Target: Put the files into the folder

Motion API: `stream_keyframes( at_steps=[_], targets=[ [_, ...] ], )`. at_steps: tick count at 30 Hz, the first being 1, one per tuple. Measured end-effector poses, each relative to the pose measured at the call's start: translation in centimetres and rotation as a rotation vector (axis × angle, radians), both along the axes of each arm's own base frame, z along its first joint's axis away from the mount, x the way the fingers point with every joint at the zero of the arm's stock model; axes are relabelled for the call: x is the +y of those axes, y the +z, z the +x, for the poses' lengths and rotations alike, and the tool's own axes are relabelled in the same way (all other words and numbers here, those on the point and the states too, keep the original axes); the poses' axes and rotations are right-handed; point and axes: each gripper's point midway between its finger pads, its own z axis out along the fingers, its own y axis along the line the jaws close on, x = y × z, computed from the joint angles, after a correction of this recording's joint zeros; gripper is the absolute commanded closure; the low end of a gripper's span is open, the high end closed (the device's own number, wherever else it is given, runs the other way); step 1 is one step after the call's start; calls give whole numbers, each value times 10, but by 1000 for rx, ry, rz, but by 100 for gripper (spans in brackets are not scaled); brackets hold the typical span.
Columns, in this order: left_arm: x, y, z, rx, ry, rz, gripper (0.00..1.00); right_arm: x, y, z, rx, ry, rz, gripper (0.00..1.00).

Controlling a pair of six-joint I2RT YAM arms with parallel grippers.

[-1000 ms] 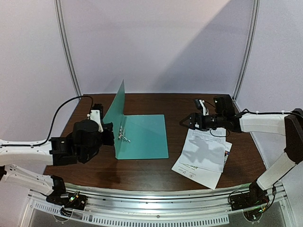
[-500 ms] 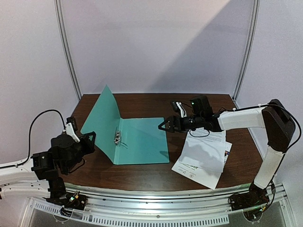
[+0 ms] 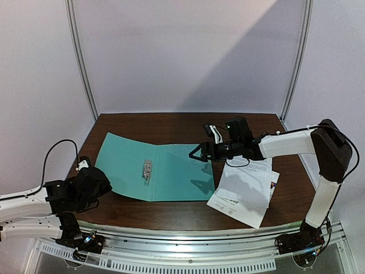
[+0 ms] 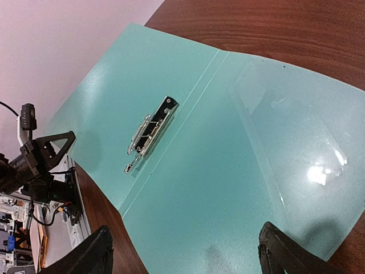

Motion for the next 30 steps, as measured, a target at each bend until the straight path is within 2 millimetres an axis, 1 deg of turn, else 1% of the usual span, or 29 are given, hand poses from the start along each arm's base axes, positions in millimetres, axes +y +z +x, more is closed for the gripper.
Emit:
stream_keyframes(
  at_steps=[4, 9, 12, 13, 14, 16, 17, 20, 23, 25, 26, 30],
  targets=[
    [-8, -15, 2, 53, -21, 26, 100, -3, -12, 5, 8, -29, -40, 13],
    [-21, -36, 5, 115, -49, 51, 100, -15, -28, 11, 1, -79, -130, 12],
    [-26, -41, 8, 138, -51, 62, 99, -24, -37, 14, -6, -108, -191, 11],
    [-28, -41, 9, 140, -50, 61, 96, -27, -40, 14, -8, -116, -211, 11],
    [-30, -40, 10, 140, -49, 56, 91, -31, -44, 15, -10, -127, -236, 10],
    [-32, -39, 12, 137, -46, 48, 75, -39, -49, 16, -14, -145, -281, 9],
    [-33, -39, 12, 138, -43, 43, 65, -44, -51, 17, -19, -159, -308, 9],
    [-31, -39, 12, 142, -32, 40, 45, -58, -46, 20, -35, -191, -351, 9],
    [-27, -38, 9, 150, -16, 43, 33, -71, -34, 26, -54, -231, -365, 9],
    [-23, -35, 7, 148, -11, 46, 26, -84, -24, 32, -60, -268, -369, 8],
    [-22, -32, 6, 146, -5, 45, 20, -91, -20, 35, -61, -288, -370, 8],
    [-15, -19, 5, 124, 24, 37, 6, -115, -14, 43, -46, -352, -398, 8]
  ],
)
